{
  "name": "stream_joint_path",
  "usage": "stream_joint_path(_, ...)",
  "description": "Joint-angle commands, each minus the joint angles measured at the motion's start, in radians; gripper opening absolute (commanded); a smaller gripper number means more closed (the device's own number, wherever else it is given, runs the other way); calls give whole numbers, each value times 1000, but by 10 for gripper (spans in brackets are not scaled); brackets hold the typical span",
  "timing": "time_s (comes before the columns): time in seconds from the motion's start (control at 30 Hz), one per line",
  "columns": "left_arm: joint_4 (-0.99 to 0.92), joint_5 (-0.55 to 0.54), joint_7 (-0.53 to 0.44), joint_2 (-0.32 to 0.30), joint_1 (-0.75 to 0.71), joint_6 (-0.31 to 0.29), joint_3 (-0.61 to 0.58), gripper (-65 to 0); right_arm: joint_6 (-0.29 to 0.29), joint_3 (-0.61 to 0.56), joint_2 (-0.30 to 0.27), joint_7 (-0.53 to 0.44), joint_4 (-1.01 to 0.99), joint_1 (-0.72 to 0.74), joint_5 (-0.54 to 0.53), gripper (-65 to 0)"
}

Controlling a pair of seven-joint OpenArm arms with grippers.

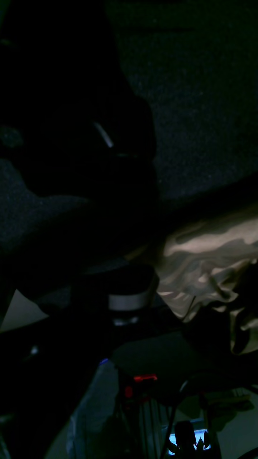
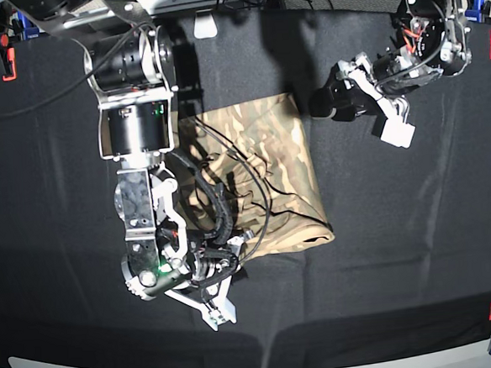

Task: Layout the t-shirt on the table in an organized manner, then fold the t-shirt properly
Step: 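Lower the folded end with the right gripper onto the shirt bundle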

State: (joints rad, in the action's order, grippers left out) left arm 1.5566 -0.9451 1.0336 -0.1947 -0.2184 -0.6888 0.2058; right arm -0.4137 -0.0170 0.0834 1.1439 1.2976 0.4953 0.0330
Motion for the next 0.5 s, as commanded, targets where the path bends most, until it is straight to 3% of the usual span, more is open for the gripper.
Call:
stream_joint_path(0.0,16,-25,-10,-6,8,-9,3,-289,6,0,3,-13,18,33,-8,-440)
stream_joint_path(0.47,16,-25,-9,-6,8,-9,3,-289,7,5,5,-45,-26,34,-10,-440)
